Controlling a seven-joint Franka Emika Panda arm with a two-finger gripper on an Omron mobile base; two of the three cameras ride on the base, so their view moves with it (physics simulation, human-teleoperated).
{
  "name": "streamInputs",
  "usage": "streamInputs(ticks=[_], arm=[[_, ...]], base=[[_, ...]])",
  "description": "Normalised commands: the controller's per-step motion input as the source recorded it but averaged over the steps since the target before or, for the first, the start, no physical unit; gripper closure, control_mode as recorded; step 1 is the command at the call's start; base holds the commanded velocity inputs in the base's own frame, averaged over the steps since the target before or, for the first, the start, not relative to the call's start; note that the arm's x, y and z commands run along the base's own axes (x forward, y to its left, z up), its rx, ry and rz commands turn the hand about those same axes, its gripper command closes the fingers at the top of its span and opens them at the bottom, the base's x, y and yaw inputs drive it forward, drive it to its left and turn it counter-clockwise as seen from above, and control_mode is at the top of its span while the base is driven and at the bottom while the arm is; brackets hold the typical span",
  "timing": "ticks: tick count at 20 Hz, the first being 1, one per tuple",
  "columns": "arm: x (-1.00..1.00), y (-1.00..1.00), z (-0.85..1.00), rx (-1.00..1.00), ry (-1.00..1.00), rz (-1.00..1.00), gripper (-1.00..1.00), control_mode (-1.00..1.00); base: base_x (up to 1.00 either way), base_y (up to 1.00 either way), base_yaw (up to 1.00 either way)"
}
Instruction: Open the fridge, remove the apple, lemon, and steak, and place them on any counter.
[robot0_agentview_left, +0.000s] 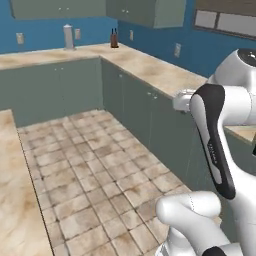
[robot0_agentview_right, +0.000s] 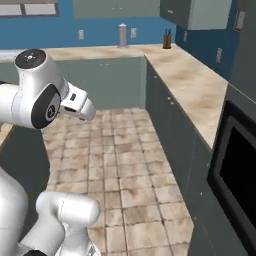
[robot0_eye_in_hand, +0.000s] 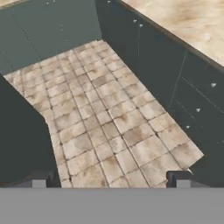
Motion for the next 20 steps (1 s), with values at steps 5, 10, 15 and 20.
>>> streamInputs(ticks=[5, 10, 15, 20], arm=[[0.0, 0.0, 0.0, 0.0, 0.0, 0.0, -1.0, 1.0], [0.0, 0.0, 0.0, 0.0, 0.0, 0.0, -1.0, 1.0], [0.0, 0.0, 0.0, 0.0, 0.0, 0.0, -1.0, 1.0], [0.0, 0.0, 0.0, 0.0, 0.0, 0.0, -1.0, 1.0]], base=[[-0.05, -0.69, -0.75], [-0.24, -0.39, -0.77], [-0.36, -0.26, -0.78], [-0.28, -0.28, -0.76]])
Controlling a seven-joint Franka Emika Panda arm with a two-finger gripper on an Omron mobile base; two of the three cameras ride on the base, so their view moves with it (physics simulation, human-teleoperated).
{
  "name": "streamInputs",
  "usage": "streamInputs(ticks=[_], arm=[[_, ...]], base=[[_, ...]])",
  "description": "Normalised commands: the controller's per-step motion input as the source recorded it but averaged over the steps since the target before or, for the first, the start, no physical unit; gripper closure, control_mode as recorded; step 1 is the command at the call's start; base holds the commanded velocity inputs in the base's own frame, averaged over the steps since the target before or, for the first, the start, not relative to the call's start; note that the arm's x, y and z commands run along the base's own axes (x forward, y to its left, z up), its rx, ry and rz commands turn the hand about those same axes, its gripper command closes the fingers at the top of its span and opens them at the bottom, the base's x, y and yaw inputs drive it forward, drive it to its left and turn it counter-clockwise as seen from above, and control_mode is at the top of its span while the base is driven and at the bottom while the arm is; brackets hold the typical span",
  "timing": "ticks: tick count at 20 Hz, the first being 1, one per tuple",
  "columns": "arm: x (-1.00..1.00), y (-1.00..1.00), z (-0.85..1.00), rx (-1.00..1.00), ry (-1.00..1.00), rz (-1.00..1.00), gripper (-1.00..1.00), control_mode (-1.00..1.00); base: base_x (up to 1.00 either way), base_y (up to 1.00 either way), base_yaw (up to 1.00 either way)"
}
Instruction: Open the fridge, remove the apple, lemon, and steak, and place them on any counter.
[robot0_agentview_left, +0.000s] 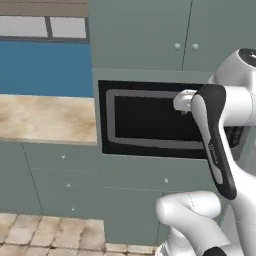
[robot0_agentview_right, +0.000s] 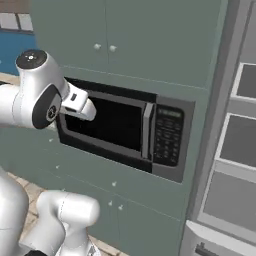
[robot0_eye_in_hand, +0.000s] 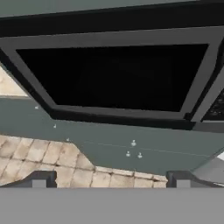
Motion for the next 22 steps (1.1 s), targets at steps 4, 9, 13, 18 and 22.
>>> streamInputs(ticks=[4, 9, 13, 18, 22], arm=[[0.0, 0.0, 0.0, 0.0, 0.0, 0.0, -1.0, 1.0], [0.0, 0.0, 0.0, 0.0, 0.0, 0.0, -1.0, 1.0], [0.0, 0.0, 0.0, 0.0, 0.0, 0.0, -1.0, 1.0], [0.0, 0.0, 0.0, 0.0, 0.0, 0.0, -1.0, 1.0], [0.0, 0.0, 0.0, 0.0, 0.0, 0.0, -1.0, 1.0]], base=[[-0.17, -0.32, -0.69], [-0.1, -0.39, -0.61], [-0.13, -0.3, -0.46], [0.0, -0.23, -0.18], [0.0, -0.54, 0.01]])
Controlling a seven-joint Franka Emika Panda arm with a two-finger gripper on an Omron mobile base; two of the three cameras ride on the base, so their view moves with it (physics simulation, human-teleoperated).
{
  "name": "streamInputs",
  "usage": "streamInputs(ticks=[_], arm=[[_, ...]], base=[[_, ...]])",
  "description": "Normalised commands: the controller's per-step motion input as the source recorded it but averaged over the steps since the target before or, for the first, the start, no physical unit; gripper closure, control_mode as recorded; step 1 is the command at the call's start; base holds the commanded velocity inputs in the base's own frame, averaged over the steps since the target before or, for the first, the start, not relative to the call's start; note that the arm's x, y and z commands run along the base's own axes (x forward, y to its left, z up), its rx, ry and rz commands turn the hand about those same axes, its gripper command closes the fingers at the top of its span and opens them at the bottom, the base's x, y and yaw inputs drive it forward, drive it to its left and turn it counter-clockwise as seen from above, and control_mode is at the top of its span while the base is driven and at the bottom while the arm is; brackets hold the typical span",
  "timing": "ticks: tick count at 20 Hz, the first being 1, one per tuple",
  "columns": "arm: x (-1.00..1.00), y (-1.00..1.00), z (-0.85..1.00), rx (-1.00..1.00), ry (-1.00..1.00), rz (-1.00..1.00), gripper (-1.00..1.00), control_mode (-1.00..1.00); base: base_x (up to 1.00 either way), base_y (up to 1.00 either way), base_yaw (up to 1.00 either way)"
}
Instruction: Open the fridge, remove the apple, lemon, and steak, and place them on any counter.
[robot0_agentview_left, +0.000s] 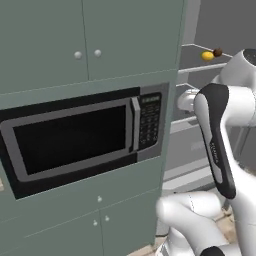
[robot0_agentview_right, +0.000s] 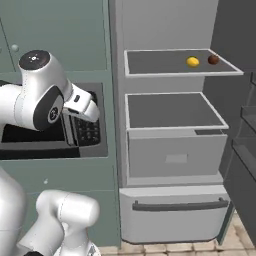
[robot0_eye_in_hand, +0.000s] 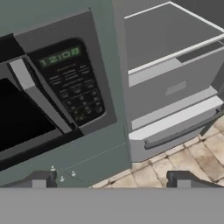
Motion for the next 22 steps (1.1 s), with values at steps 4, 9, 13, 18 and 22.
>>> streamInputs(ticks=[4, 9, 13, 18, 22], arm=[[0.0, 0.0, 0.0, 0.0, 0.0, 0.0, -1.0, 1.0], [0.0, 0.0, 0.0, 0.0, 0.0, 0.0, -1.0, 1.0], [0.0, 0.0, 0.0, 0.0, 0.0, 0.0, -1.0, 1.0], [0.0, 0.0, 0.0, 0.0, 0.0, 0.0, -1.0, 1.0], [0.0, 0.0, 0.0, 0.0, 0.0, 0.0, -1.0, 1.0]], base=[[0.0, -0.78, 0.16], [0.09, -0.75, 0.18], [0.16, -0.57, 0.16], [0.16, -0.29, 0.01], [0.4, -0.18, -0.02]])
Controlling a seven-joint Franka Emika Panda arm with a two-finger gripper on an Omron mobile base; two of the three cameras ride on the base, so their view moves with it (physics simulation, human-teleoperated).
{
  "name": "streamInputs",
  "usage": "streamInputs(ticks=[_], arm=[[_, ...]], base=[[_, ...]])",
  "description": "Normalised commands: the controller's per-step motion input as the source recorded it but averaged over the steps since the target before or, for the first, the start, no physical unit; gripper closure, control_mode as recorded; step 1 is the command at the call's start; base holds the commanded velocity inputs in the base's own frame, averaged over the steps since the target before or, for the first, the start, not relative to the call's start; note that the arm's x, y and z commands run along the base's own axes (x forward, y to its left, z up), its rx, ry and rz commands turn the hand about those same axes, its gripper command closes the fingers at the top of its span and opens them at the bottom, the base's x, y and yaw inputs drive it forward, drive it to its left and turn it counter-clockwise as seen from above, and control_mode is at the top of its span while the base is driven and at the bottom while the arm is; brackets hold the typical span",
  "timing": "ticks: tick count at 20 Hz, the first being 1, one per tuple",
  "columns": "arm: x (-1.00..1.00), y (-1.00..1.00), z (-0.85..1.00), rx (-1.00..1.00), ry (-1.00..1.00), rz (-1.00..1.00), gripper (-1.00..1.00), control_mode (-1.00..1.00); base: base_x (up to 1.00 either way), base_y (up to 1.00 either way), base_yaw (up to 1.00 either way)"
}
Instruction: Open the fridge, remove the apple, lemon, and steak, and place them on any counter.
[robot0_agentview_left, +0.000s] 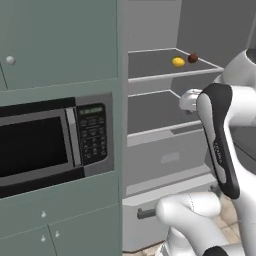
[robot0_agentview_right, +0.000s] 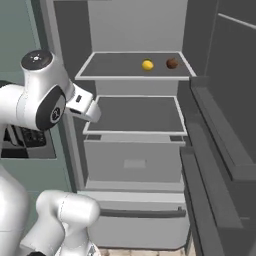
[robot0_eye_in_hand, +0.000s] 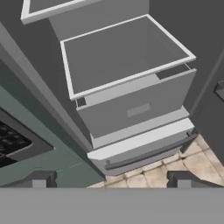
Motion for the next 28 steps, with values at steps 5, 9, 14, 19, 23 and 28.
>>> streamInputs(ticks=[5, 9, 14, 19, 23, 28], arm=[[0.0, 0.0, 0.0, 0.0, 0.0, 0.0, -1.0, 1.0], [0.0, 0.0, 0.0, 0.0, 0.0, 0.0, -1.0, 1.0], [0.0, 0.0, 0.0, 0.0, 0.0, 0.0, -1.0, 1.0], [0.0, 0.0, 0.0, 0.0, 0.0, 0.0, -1.0, 1.0], [0.0, 0.0, 0.0, 0.0, 0.0, 0.0, -1.0, 1.0], [0.15, -0.17, 0.01, 0.0, 0.08, -0.01, -1.0, -1.0]], base=[[0.62, -0.29, -0.08], [0.64, -0.26, -0.08], [0.53, -0.45, -0.06], [0.53, -0.39, -0.05], [0.56, -0.05, -0.08], [0.1, 0.0, -0.01]])
